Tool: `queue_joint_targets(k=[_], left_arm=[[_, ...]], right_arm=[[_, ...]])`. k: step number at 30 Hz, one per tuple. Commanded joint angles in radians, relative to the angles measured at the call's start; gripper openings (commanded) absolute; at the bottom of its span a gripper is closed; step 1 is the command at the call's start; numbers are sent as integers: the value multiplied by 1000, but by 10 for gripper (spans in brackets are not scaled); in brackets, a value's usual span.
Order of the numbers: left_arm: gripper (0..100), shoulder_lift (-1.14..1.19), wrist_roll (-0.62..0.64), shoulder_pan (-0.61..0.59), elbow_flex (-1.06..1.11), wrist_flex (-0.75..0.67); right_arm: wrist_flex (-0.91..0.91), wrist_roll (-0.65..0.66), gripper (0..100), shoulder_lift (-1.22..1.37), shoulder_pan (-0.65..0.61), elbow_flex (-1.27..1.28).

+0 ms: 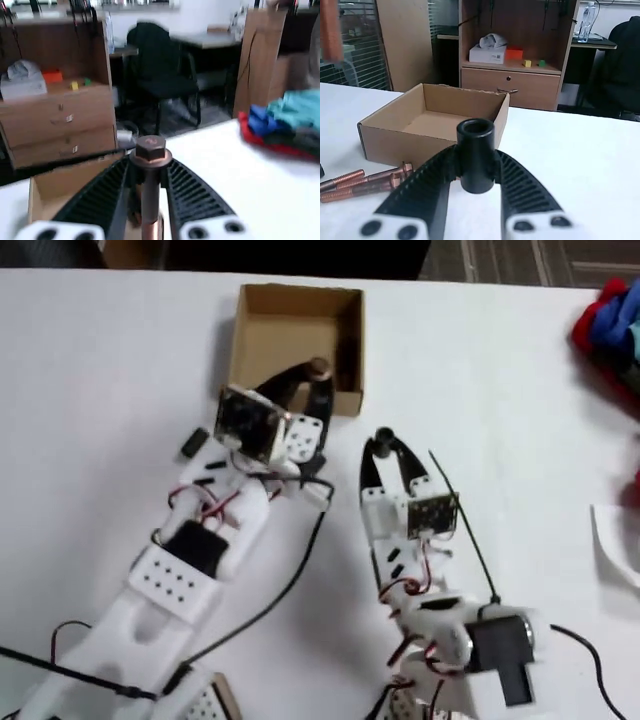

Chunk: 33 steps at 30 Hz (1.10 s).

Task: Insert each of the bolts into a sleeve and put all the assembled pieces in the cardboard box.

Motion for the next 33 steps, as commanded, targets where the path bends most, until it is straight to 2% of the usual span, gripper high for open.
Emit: queue_joint_targets(k=[1,3,10,14,19,26,33], left_arm=[[25,-12,89,3,64,-264],[25,29,115,6,94,-328],[25,173,126,14,21,-338],[26,235,120,58,-16,-344],[26,322,121,91,-71,-417],[26,361,120,115,-85,-436],[26,416,126,115,-111,-470]], right_arm=[[-41,-5,19,39,-7,-66],[-79,-5,19,56,-7,-75],[-147,-5,19,125,-8,-77],[-165,-6,19,180,-8,-100],[-170,-6,19,260,-8,-141],[-248,-6,19,291,-7,-146],[-248,-6,19,295,-8,-147]])
